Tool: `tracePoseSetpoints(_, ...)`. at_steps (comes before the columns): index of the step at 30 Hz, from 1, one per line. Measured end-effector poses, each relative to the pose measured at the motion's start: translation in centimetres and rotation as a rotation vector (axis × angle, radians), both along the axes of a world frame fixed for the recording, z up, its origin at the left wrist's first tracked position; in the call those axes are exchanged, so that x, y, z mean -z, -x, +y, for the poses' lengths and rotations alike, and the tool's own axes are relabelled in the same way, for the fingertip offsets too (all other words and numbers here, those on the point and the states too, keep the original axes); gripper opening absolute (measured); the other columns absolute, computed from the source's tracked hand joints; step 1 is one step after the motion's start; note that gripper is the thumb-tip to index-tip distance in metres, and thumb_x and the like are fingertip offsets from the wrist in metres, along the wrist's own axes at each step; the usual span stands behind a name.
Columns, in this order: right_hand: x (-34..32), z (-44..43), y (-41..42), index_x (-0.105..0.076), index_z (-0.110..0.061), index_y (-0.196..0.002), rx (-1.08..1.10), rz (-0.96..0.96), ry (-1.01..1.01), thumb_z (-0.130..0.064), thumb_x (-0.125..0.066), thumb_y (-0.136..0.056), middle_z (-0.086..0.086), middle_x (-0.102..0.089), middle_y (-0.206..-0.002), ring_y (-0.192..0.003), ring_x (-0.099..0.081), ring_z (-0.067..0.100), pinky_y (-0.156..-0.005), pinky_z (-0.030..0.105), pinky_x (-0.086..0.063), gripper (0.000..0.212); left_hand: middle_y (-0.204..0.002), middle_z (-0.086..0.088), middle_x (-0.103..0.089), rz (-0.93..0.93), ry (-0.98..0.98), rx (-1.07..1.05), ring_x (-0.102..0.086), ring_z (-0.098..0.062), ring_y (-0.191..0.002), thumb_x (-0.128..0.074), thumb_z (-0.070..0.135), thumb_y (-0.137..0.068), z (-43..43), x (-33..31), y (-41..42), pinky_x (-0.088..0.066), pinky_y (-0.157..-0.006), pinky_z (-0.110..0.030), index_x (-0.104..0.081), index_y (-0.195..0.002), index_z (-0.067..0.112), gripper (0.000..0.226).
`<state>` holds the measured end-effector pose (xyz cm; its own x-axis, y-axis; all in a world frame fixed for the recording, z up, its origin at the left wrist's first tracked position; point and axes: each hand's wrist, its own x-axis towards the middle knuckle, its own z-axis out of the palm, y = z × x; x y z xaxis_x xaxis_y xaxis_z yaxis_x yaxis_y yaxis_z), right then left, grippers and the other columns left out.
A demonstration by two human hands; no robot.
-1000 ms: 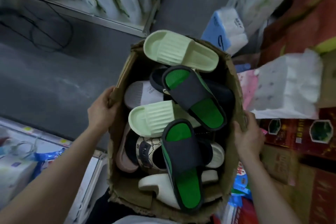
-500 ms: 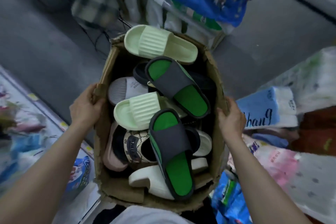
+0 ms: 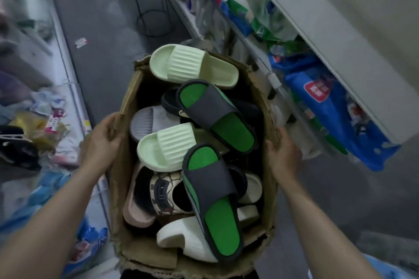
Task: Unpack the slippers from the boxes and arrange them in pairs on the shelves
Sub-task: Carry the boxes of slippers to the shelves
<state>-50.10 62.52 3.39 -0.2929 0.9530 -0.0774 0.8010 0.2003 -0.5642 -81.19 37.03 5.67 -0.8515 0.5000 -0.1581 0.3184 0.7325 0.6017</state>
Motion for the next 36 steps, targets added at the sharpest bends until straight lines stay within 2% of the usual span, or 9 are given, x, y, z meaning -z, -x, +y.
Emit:
tracePoseSetpoints(4,0.4,5.3,8.8,-0.053,-0.020,-0.132,-0.056,-0.041,-0.018,-0.017,-0.064,-0.091,0.008,-0.067,-0.119,-0.104,-0.063,0.034,-0.083,0.036,-0.046,0.042,-0.121,-0.005,-0.066,-0.040,-0.022,-0.045,-0.062,-0.033,-0.107,-0.052,0.042,-0.074,3.6,0.5,7.4,-0.049,-0.090,-0.049,-0.043,-0.125,0.044,0.052)
tracePoseSetpoints(6,0.3,7.7,13.0,-0.054,-0.019,-0.131,-0.065,-0.034,-0.020,-0.016,-0.064,-0.091,0.008,-0.067,-0.120,-0.107,-0.063,0.031,-0.083,0.033,-0.044,0.041,-0.122,-0.003,-0.065,-0.053,-0.021,-0.048,-0.062,-0.031,-0.108,-0.054,0.039,-0.075,5.9,0.2,11.2,-0.049,-0.090,-0.047,-0.044,-0.125,0.044,0.051)
tracePoseSetpoints(9,-0.2,11.1,18.5,-0.053,-0.020,-0.132,-0.050,-0.050,-0.022,-0.019,-0.063,-0.092,0.011,-0.068,-0.117,-0.103,-0.064,0.034,-0.082,0.038,-0.048,0.041,-0.124,-0.002,-0.064,-0.068,-0.014,-0.070,-0.060,-0.031,-0.111,-0.062,0.029,-0.082,9.0,0.0,16.5,-0.045,-0.091,-0.041,-0.049,-0.128,0.038,0.049)
tracePoseSetpoints(14,-1.6,17.1,26.5,-0.055,-0.020,-0.127,-0.061,-0.070,-0.083,-0.017,-0.063,-0.091,0.012,-0.070,-0.112,-0.100,-0.064,0.035,-0.080,0.038,-0.047,0.037,-0.124,-0.001,-0.064,-0.051,-0.031,-0.103,-0.059,-0.029,-0.112,-0.064,0.028,-0.084,14.3,-0.1,24.1,-0.042,-0.092,-0.037,-0.050,-0.130,0.036,0.049)
tracePoseSetpoints(17,-1.3,21.4,30.7,-0.053,-0.024,-0.128,-0.084,-0.088,-0.099,-0.021,-0.063,-0.092,0.012,-0.070,-0.111,-0.098,-0.064,0.036,-0.077,0.040,-0.048,0.038,-0.125,-0.002,-0.064,-0.019,-0.031,-0.114,-0.059,-0.031,-0.113,-0.065,0.025,-0.084,17.7,0.7,27.6,-0.043,-0.093,-0.040,-0.048,-0.130,0.037,0.050)
tracePoseSetpoints(22,0.3,29.9,37.4,-0.056,-0.021,-0.125,-0.148,-0.089,-0.091,-0.019,-0.065,-0.089,0.013,-0.071,-0.109,-0.096,-0.065,0.037,-0.077,0.040,-0.048,0.037,-0.123,0.001,-0.065,-0.036,0.000,-0.172,-0.059,-0.030,-0.114,-0.065,0.024,-0.083,24.0,2.6,31.9,-0.042,-0.093,-0.040,-0.048,-0.128,0.036,0.049)
tracePoseSetpoints(26,2.1,36.9,42.5,-0.057,-0.023,-0.123,-0.225,-0.164,-0.070,-0.018,-0.066,-0.088,0.017,-0.072,-0.099,-0.090,-0.066,0.039,-0.075,0.041,-0.049,0.036,-0.119,0.001,-0.066,-0.108,-0.015,-0.242,-0.062,-0.031,-0.108,-0.064,0.024,-0.081,28.6,5.3,34.2,-0.046,-0.095,-0.047,-0.045,-0.125,0.039,0.051)
tracePoseSetpoints(30,3.9,42.5,47.0,-0.057,-0.025,-0.122,-0.289,-0.251,-0.050,-0.018,-0.066,-0.086,0.020,-0.070,-0.099,-0.092,-0.063,0.042,-0.083,0.045,-0.048,0.038,-0.122,-0.003,-0.064,-0.118,0.047,-0.310,-0.060,-0.034,-0.110,-0.061,0.024,-0.085,32.9,7.6,34.9,-0.044,-0.091,-0.045,-0.046,-0.126,0.036,0.045)
tracePoseSetpoints(36,8.1,47.9,52.1,-0.055,-0.025,-0.125,-0.386,-0.329,-0.029,-0.017,-0.066,-0.086,0.023,-0.070,-0.097,-0.089,-0.064,0.045,-0.079,0.048,-0.051,0.041,-0.125,-0.006,-0.062,-0.211,0.090,-0.399,-0.059,-0.033,-0.110,-0.064,0.023,-0.087,36.7,12.1,35.4,-0.046,-0.090,-0.045,-0.044,-0.133,0.031,0.051)
